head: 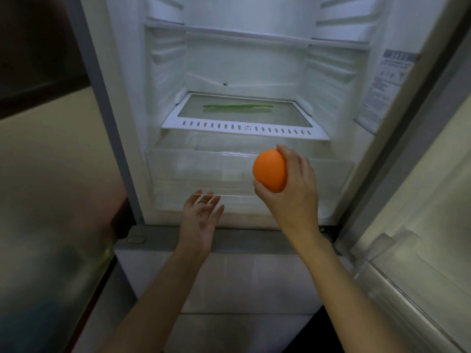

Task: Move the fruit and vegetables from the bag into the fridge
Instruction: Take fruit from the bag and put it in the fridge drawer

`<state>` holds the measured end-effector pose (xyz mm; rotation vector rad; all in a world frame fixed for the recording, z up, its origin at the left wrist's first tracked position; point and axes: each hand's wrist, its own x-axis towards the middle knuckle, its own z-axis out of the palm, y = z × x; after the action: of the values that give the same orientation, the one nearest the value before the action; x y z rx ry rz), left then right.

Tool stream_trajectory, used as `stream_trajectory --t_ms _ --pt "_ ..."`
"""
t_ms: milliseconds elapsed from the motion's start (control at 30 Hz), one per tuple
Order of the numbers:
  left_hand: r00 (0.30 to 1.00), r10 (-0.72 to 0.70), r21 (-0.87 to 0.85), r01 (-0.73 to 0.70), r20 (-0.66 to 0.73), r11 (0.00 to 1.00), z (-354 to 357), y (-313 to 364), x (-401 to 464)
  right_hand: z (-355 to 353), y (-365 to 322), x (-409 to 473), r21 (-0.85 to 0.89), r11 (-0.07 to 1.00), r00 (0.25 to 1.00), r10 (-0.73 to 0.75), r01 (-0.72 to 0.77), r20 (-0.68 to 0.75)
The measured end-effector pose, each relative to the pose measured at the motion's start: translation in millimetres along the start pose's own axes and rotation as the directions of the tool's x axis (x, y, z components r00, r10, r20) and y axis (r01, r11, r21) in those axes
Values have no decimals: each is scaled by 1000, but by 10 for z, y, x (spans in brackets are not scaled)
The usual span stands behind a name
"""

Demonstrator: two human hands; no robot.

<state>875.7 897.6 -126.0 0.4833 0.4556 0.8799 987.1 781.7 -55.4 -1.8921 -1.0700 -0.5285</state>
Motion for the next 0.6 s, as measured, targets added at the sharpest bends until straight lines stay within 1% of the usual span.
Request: stream_trajectory --t_ms 33,67,100,133,167,200,233,267,333,367,433,467,500,533,600 --pt "1000 2 116 -1 -5 993 -10 19 -20 -5 -17 4 7 1000 1000 -5 5 -3" --pt "1000 18 286 -15 -7 958 -25 45 -51 -9 -37 10 14 1000 1000 -12 12 -7" --pt "998 59 485 -56 10 873 -44 76 -88 -11 -55 19 21 1000 1000 -18 18 -10" --pt "991 119 659 -130 61 741 -75 109 -130 -12 -74 33 28 999 1000 -21 21 -12" --pt "973 184 780 -224 141 585 -103 147 -173 -14 -94 51 33 999 1000 -22 22 -13" --pt "942 245 848 -317 229 424 -124 194 -219 -11 -116 74 37 999 1000 -23 23 -16" --pt "898 302 877 -401 320 265 -135 253 -265 -5 -140 98 43 999 999 -24 25 -21" --pt "838 357 873 -476 413 107 -131 318 -307 5 -169 126 53 998 999 -27 28 -26" --pt "694 423 806 -559 582 -192 -75 473 -374 29 -230 182 78 996 999 -40 42 -33" --pt "631 435 765 -564 642 -310 -34 555 -396 41 -259 211 89 995 998 -49 51 -33" --pt "541 435 694 -542 720 -474 50 708 -407 61 -308 277 96 992 996 -78 81 -35" --pt "515 420 662 -521 747 -539 85 774 -389 69 -325 319 95 991 995 -94 97 -37" --pt "506 393 631 -490 768 -602 119 829 -357 75 -337 370 94 990 994 -106 109 -37" --pt "514 358 601 -451 779 -660 148 876 -315 85 -348 430 90 989 993 -115 117 -35" --pt "571 278 550 -383 772 -742 196 935 -226 112 -355 581 64 990 992 -127 128 -25"
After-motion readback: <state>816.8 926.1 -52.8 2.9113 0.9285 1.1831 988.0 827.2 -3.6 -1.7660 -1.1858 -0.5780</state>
